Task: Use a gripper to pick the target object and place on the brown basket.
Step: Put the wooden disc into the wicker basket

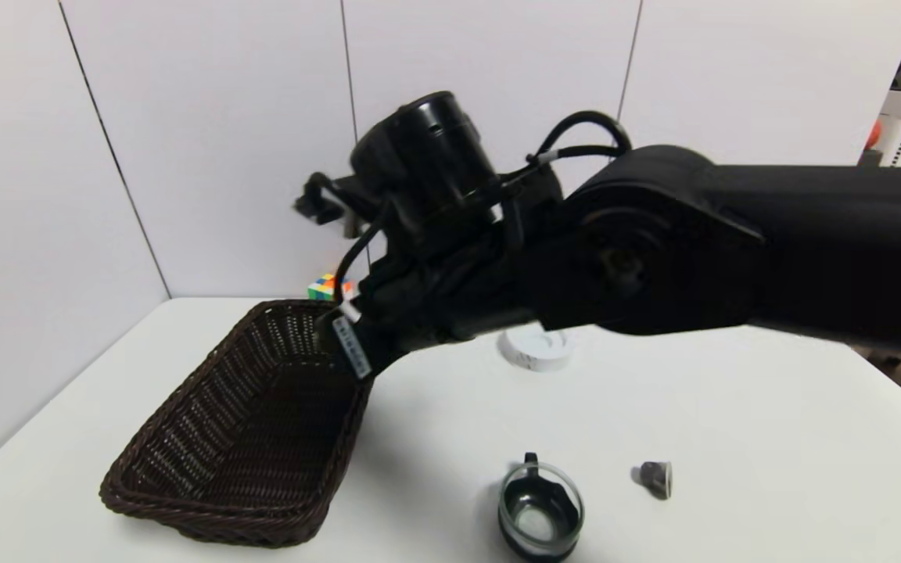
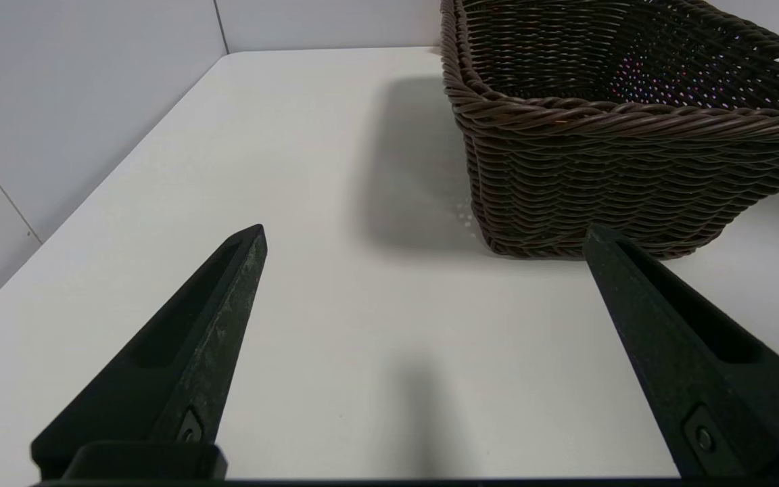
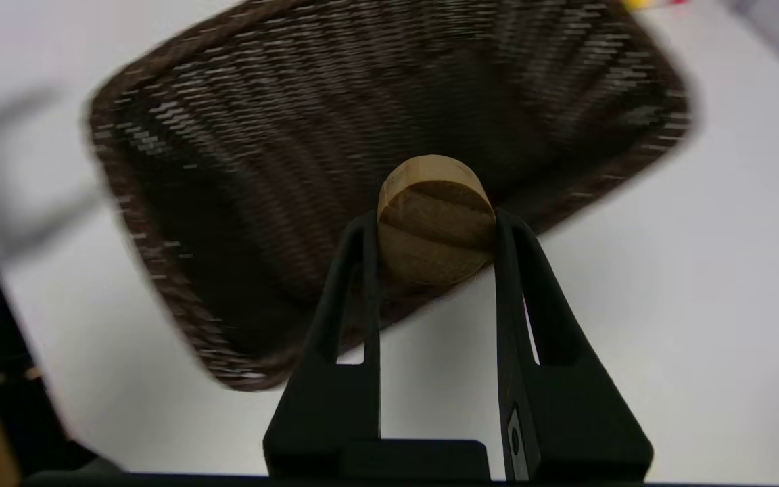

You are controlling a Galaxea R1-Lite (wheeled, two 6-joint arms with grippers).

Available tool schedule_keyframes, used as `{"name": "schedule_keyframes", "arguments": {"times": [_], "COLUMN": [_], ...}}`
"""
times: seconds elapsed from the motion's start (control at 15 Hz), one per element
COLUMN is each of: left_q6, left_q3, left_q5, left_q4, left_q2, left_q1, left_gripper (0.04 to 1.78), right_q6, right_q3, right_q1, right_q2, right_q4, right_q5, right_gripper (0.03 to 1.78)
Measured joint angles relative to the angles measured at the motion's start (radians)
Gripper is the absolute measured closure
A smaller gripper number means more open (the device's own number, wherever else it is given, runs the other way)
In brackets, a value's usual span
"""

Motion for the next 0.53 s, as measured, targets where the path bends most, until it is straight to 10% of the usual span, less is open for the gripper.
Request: {"name": "schedule_keyframes", "arguments": {"times": [0.27,0.53], "left_q6": [0.000,0.000], "left_q3": [0.000,0.000], "left_q5": [0.000,0.000], "left_q4": [0.000,0.000], "left_q2": [0.000,0.000], "left_q1": [0.000,0.000], "left_gripper": [0.13,0.13], "right_q6": [0.011,0.010], "right_q3": [0.001,0.002], "right_q1": [0.070,0.086], "right_q2": [0.046,0.063], "right_q4": [-0.005,-0.011], "right_q5": [0.002,-0.004], "right_gripper": [1.34,0.84]}}
